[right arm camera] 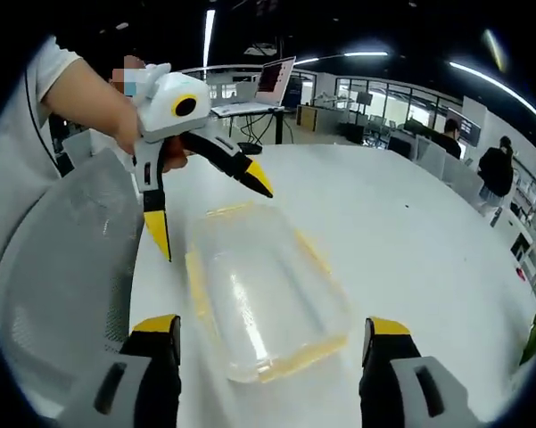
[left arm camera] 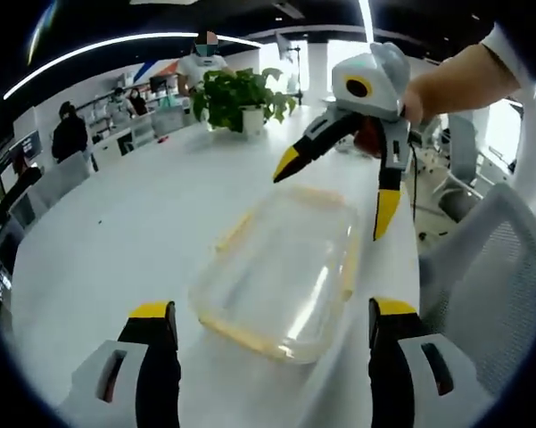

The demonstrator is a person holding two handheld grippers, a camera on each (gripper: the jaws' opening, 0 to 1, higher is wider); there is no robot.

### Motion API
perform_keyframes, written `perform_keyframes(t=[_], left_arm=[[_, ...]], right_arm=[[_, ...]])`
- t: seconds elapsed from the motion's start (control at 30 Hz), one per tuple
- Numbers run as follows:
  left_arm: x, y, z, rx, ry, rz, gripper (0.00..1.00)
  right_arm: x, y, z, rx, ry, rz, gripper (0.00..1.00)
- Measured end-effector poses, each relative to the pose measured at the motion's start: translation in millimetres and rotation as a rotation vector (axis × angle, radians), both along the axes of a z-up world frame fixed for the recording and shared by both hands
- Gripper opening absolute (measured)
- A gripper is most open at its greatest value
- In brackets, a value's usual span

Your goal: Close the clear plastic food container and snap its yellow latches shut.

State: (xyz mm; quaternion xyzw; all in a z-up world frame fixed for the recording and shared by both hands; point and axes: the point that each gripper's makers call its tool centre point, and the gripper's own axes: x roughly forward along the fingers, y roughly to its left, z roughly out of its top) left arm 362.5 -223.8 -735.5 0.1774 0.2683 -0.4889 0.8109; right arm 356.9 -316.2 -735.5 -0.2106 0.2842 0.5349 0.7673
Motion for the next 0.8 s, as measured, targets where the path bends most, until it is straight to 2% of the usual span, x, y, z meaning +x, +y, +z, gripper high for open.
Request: perform_keyframes(t=[0.4, 0.53, 0.8], left_arm=[[5.3, 0.8, -4.3, 0.012, -0.01, -0.013, 0.79], [6.4, 3.2, -7.0, 0.028, -0.013, -0.015, 0.74], [5.2, -2.7, -2.5, -0.01, -0.009, -0.016, 0.72]], right_arm=[[2.7, 3.8, -6.0, -0.012, 0.003, 0.03, 0.79], [3.0, 2.6, -6.3, -0.016, 0.002, 0.034, 0.77], [4.3, -2.1, -5.8, -0.025, -0.014, 0.046, 0.72]])
